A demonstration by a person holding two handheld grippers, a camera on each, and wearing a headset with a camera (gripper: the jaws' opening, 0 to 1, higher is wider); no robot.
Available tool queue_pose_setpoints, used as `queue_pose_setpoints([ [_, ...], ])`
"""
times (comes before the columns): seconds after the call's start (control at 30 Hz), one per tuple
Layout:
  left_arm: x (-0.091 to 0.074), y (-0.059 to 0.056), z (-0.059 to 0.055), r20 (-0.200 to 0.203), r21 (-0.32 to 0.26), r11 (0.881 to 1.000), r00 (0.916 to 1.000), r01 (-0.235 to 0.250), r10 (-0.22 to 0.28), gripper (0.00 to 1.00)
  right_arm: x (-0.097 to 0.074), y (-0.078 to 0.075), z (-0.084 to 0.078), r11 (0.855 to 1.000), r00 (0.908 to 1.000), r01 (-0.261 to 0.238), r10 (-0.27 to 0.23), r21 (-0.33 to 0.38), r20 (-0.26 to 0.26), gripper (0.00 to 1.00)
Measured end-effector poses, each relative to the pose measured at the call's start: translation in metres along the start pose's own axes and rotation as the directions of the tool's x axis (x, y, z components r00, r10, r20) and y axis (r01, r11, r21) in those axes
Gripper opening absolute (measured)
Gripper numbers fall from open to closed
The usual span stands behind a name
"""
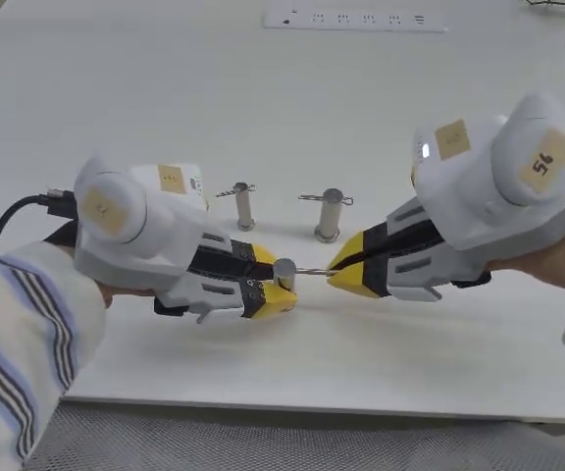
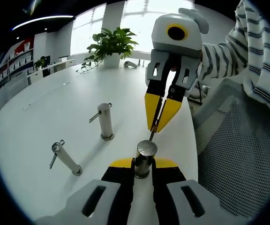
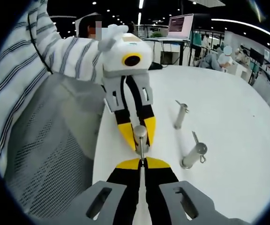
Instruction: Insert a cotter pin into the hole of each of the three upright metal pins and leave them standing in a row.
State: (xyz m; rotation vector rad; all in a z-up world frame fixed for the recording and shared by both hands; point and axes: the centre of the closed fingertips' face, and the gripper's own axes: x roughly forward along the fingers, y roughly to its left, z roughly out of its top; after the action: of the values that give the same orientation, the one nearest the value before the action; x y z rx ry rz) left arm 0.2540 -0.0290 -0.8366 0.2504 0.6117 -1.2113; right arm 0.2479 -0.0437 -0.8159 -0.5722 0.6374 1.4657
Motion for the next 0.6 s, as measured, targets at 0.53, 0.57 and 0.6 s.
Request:
queue_pose_setpoints([
  [0.53, 0.0, -0.002, -0.001, -0.002, 0.001, 1.0, 1.0, 0.0, 0.0, 0.12, 0.019, -0.002, 0.001, 1.0, 0.9998, -0.014, 0.014, -0.006, -0.015, 0.04],
  [0.57, 0.0, -0.002, -0.001, -0.002, 0.001, 1.0, 1.0, -0.001, 0.001, 0.12, 0.02, -0.002, 0.001, 1.0, 0.9998, -0.015, 0.015, -0.005, -0.015, 0.04],
  [0.6, 0.0, -0.003, -0.001, -0.001, 0.0, 1.0, 1.0, -0.001, 0.001, 0.12, 0.02, -0.002, 0.002, 1.0, 0.9998, -0.016, 0.016, -0.004, -0.014, 0.04],
])
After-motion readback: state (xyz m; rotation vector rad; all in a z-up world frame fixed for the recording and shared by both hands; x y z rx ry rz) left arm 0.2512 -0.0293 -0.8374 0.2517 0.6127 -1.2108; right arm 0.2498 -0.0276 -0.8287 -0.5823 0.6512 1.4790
